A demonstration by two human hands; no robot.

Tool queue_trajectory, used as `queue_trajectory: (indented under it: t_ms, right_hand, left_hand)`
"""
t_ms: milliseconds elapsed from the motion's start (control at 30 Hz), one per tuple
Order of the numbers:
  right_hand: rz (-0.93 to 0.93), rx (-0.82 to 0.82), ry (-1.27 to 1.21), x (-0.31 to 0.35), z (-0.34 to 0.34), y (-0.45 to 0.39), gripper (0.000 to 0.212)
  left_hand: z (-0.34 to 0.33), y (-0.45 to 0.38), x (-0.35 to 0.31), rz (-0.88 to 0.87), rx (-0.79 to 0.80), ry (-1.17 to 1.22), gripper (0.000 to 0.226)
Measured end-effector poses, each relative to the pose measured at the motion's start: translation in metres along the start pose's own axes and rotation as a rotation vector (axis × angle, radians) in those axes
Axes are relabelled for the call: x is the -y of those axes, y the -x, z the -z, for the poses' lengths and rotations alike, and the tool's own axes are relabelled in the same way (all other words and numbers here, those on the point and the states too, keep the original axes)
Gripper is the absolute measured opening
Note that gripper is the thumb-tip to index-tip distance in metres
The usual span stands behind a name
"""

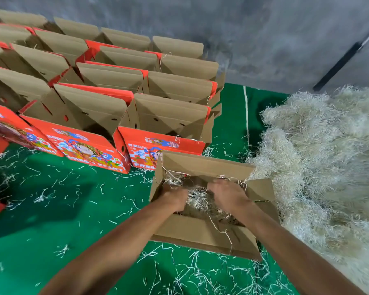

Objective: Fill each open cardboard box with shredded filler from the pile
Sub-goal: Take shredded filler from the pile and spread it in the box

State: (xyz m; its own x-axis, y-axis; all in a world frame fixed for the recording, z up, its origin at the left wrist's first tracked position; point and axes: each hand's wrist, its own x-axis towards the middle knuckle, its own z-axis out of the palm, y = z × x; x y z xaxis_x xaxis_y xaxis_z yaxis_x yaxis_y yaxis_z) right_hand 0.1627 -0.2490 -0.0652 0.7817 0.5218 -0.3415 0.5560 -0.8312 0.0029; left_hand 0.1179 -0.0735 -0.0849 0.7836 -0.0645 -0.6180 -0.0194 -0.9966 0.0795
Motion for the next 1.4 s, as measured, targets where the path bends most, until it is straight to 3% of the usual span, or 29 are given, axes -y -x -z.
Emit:
queue_trajectory:
  t_ms: [67,167,267,333,433,700,833,933,1033,1133,1200,1267,1333,1400]
  right_hand:
    - [-0.084,0.014,0.059,-0.005,0.000,0.007,0.027]
    - [-0.155,0.126,0.076,-0.001,-0.011,0.016,0.028]
    - [-0.152,0.097,0.014,-0.001,-0.018,0.020,0.029]
    - [-0.166,0.029,-0.019,-0.003,-0.020,0.021,0.030]
    - [-0.194,-0.023,-0.077,-0.008,-0.026,0.026,0.032]
    - [-0.204,-0.019,-0.155,-0.009,-0.033,0.034,0.032]
    - [-0.136,0.160,-0.190,-0.007,-0.037,0.036,0.026]
    - [0.003,0.213,-0.222,-0.003,-0.040,0.031,0.035]
    - [0.008,0.293,0.069,-0.009,-0.053,0.031,0.036]
    - [-0.100,0.360,0.001,-0.008,-0.050,0.035,0.028]
    - [-0.163,0.319,-0.013,-0.004,-0.036,0.033,0.029]
    - [-0.111,0.147,-0.028,0.003,-0.025,0.026,0.025]
    - [-0.061,0.006,-0.221,0.013,-0.022,0.017,0.025]
    - [-0.073,0.114,-0.396,0.026,-0.024,0.000,0.022]
  left_hand:
    - [0.010,0.004,-0.013,-0.118,-0.067,0.152,0.018]
    - [0.018,0.006,-0.039,-0.231,0.070,0.309,0.019]
    - [0.007,-0.002,-0.057,-0.190,0.190,0.276,0.012]
    - [-0.008,-0.012,-0.064,-0.097,0.223,0.248,0.034]
    - [-0.022,-0.019,-0.067,0.057,0.168,0.308,0.039]
    - [-0.002,-0.022,-0.060,-0.148,0.007,0.334,0.009]
    - [0.019,-0.005,-0.017,-0.159,-0.187,0.375,0.021]
    - [0.016,0.004,0.006,-0.206,-0.258,0.260,0.017]
    - [0.013,0.005,0.013,-0.254,-0.317,0.037,0.023]
    - [0.011,0.002,0.009,-0.236,-0.245,-0.065,0.025]
    - [0.009,0.000,0.007,-0.204,-0.159,0.083,0.025]
    - [0.005,-0.004,0.005,-0.133,-0.049,0.333,0.023]
    - [0.005,-0.010,0.000,-0.067,-0.064,0.564,0.020]
    - [0.006,-0.016,-0.003,-0.011,-0.152,0.643,0.026]
